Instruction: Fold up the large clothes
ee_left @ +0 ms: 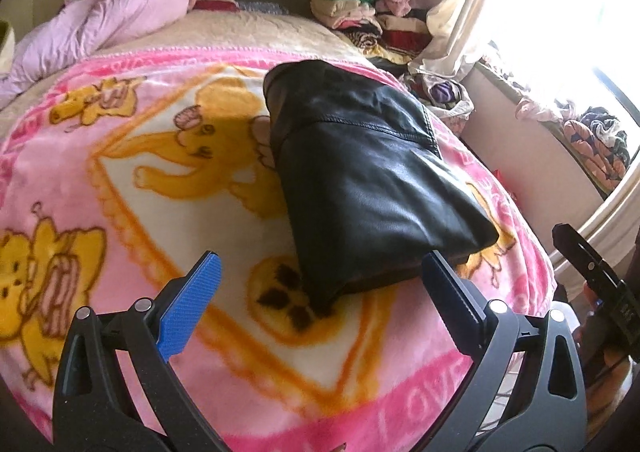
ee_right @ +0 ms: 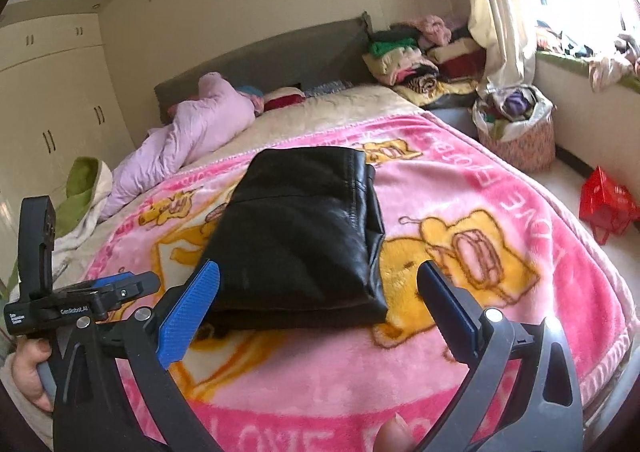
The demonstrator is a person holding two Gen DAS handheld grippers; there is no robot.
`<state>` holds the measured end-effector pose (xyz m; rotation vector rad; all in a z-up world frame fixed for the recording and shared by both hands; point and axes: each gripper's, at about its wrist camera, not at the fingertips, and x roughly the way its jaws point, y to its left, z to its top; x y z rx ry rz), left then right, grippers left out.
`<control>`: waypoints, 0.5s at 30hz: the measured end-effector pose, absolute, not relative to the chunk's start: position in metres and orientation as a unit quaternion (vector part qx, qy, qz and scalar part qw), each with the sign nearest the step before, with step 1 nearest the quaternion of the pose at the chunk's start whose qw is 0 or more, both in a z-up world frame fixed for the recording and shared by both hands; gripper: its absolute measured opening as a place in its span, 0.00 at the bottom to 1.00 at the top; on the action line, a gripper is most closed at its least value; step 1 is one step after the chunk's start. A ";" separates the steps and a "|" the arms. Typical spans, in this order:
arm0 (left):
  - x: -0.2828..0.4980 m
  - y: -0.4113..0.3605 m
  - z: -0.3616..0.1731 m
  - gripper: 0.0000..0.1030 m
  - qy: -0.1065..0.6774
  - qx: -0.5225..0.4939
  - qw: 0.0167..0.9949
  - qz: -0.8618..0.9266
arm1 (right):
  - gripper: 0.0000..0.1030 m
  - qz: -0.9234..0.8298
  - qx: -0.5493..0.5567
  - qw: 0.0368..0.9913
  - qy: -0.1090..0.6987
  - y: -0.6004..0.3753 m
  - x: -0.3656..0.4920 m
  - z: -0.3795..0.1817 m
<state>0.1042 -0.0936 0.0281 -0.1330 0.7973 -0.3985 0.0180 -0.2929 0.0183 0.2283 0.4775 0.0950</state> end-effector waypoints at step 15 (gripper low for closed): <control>0.056 -0.074 0.014 0.91 0.354 -0.028 0.921 -0.157 | 0.96 0.053 0.050 0.972 0.222 -0.254 -0.016 -0.011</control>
